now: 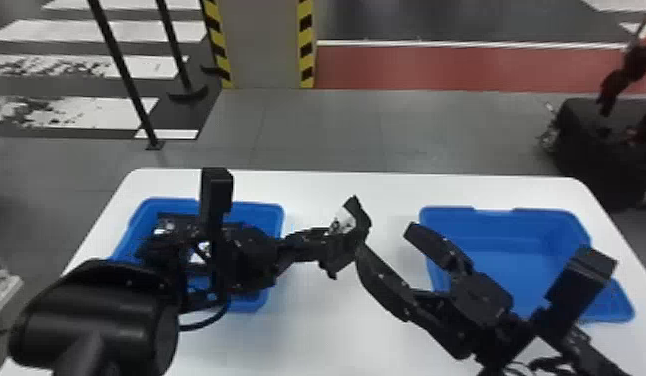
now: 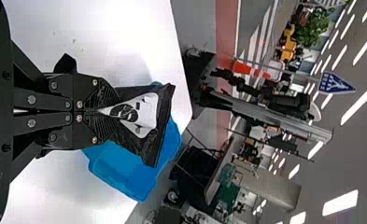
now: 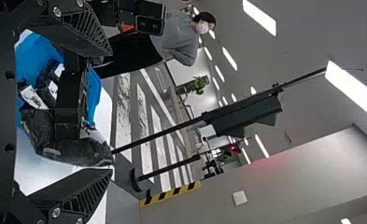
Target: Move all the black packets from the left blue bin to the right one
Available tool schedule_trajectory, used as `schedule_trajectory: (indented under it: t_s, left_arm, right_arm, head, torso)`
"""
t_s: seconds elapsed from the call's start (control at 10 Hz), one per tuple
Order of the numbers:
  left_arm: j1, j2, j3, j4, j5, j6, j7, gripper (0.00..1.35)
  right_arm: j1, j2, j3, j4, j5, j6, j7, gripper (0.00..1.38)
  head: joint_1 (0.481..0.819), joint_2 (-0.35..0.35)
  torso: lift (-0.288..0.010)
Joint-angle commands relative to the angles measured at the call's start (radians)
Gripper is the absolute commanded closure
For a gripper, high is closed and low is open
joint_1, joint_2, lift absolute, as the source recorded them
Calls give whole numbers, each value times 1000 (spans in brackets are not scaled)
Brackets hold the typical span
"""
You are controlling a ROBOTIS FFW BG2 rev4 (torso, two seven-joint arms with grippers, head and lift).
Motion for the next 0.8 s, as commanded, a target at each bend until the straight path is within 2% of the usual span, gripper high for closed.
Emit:
schedule_trajectory:
  t_s: [0.0, 0.2, 0.4, 0.5, 0.6, 0.7]
  left_arm:
    - [-26, -6, -30, 15, 13, -2, -2, 1210]
    - [-40, -7, -56, 15, 28, -2, -3, 1210]
    - [-40, -9, -70, 15, 42, 3, -3, 1210]
    - [-40, -9, -76, 15, 47, 7, -5, 1208]
    - [-40, -9, -77, 15, 47, 12, -5, 1208]
    - [-38, -11, -76, 15, 48, 12, -5, 1210]
  right_arm:
    - [-51, 1, 12, 58, -3, 4, 4, 130]
    - [-125, 1, 22, 154, -6, 4, 3, 133]
    - [-204, 1, 22, 267, -12, -45, 1, 127]
    - [-238, 1, 21, 309, -12, -62, -3, 173]
    - [-258, 1, 19, 333, -17, -74, -6, 535]
    - [-245, 1, 21, 331, -41, -87, -25, 1078]
  head:
    - [695, 24]
    - [695, 6]
    - [695, -5]
    - [695, -14]
    - [695, -21]
    - [695, -27]
  torso:
    - [-110]
    - [-110]
    - [-110]
    - [-110]
    - [-110]
    - [-110]
